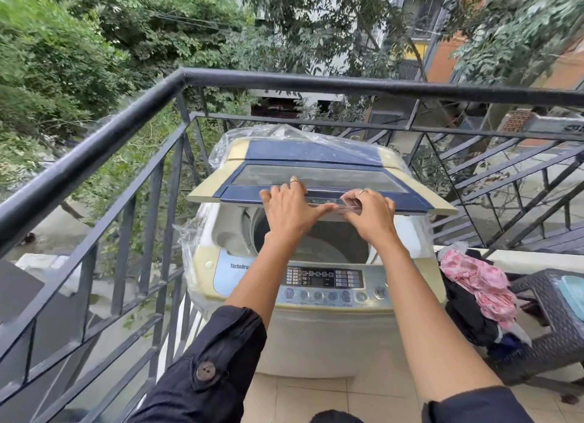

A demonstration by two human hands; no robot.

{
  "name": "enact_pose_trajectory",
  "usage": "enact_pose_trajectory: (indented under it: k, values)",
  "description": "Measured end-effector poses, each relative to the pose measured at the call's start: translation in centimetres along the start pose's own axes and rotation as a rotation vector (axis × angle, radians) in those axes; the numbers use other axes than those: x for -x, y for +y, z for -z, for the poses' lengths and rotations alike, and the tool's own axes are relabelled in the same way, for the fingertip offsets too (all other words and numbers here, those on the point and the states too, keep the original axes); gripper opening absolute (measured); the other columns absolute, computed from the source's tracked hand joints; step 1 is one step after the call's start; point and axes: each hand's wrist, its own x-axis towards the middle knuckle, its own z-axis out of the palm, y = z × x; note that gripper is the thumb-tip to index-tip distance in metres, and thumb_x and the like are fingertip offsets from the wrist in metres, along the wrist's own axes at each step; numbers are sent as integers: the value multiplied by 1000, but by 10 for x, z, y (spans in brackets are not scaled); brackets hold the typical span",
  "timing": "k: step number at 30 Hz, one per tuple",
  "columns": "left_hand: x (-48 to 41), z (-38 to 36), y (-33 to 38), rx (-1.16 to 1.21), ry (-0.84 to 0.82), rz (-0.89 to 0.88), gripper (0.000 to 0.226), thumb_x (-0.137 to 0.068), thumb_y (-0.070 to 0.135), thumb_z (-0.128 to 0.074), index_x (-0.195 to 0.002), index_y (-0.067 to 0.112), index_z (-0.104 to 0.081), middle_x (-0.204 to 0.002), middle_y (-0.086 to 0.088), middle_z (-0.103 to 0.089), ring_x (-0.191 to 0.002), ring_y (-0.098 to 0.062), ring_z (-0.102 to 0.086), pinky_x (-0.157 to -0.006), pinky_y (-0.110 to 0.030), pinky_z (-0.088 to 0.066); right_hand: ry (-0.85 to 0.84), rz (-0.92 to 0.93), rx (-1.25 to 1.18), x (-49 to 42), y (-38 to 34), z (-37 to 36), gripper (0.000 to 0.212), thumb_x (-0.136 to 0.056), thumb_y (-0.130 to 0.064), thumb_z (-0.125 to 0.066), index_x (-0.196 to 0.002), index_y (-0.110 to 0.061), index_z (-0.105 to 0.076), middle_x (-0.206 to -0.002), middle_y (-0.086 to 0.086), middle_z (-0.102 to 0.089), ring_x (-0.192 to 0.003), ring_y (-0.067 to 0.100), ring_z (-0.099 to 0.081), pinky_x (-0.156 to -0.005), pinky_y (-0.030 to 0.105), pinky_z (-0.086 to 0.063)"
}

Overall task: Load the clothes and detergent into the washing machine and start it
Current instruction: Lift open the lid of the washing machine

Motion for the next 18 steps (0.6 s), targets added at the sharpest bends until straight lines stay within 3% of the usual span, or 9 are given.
enact_pose_trajectory:
  k: [5, 8, 12, 15, 18]
  values:
    - [-25, 18, 15, 47, 167, -8, 74, -69, 81, -48, -106, 18, -59, -112, -5, -64, -112, -27, -51, -101, -43, -25, 138, 33, -142, -30, -12, 23, 30, -72, -18, -75, -100, -20, -65, -103, -3, -70, -104, 16, -61, -95, 27, -26]
    - [-48, 24, 25, 80, 284, -16, 68, -72, 79, -47, -103, 21, -63, -113, -4, -62, -116, -25, -49, -101, -41, -19, 191, 77, -228, -57, -21, 41, 31, -64, -19, -81, -91, -18, -66, -91, -5, -68, -92, 15, -63, -101, 44, -39]
    - [-86, 27, 36, 237, 440, -70, 58, -75, 72, -51, -98, 21, -65, -119, -4, -58, -126, -25, -43, -106, -39, -8, 166, 151, -279, -94, -32, 64, 29, -63, -23, -82, -88, -19, -67, -89, -9, -62, -88, 12, -59, -97, 49, -42]
    - [-119, 35, 43, 365, 494, -113, 52, -75, 62, -61, -97, 15, -65, -123, -8, -57, -128, -25, -42, -108, -37, -12, 193, 181, -320, -125, -38, 75, 27, -64, -26, -83, -87, -21, -68, -93, -7, -58, -95, 17, -62, -96, 48, -44]
    - [-150, 42, 46, 456, 652, -177, 45, -74, 53, -66, -89, 11, -65, -110, -14, -60, -117, -33, -51, -102, -35, -23, 264, 207, -343, -157, -43, 82, 26, -63, -26, -83, -82, -22, -67, -87, -9, -55, -94, 19, -60, -92, 47, -46]
